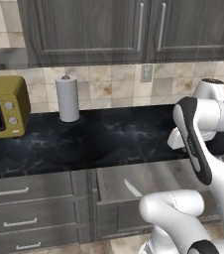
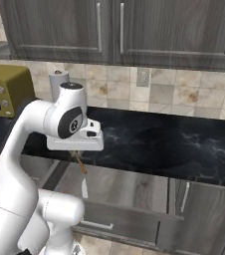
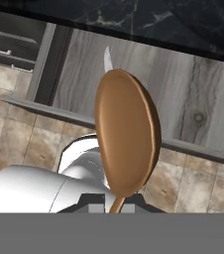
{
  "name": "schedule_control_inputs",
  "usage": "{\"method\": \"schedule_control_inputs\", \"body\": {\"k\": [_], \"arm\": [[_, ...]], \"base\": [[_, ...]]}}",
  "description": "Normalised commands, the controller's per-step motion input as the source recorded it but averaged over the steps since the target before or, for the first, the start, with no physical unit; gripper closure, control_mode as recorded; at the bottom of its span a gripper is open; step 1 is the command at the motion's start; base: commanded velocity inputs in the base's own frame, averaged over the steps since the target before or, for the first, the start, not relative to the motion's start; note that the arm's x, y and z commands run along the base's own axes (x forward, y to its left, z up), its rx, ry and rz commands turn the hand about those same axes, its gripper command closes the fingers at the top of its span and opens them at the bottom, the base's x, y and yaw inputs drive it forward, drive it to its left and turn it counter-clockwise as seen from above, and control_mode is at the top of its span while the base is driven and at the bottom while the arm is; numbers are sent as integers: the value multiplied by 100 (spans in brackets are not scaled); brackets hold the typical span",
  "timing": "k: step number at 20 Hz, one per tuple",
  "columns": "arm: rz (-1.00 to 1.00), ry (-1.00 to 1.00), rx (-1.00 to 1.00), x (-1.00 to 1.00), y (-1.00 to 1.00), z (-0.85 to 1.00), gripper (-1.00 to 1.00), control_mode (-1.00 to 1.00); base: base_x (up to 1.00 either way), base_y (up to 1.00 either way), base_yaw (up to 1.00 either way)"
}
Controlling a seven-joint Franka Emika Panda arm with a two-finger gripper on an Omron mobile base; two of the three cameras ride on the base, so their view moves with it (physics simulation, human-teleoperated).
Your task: Pick up the metallic utensils from the counter and place them in the open drawer. Make sure not to pick up any wooden utensils.
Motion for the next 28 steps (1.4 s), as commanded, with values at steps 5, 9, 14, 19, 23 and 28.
{"method": "schedule_control_inputs", "body": {"k": [5, 9, 14, 19, 23, 28], "arm": [[0, 0, 0, 0, 1, 0, 100, -100], [20, 0, 0, 28, 33, -16, 100, -100], [37, -6, 1, 36, 7, -49, 100, -100], [19, -21, 0, 11, -23, -100, 100, -100], [1, -13, 0, 0, -5, -100, 100, -100], [0, -10, 0, 0, 0, -82, 100, -100]], "base": [[0, 0, 0], [0, 0, 0], [0, 0, 0], [0, 0, 0], [0, 0, 0], [0, 0, 0]]}}
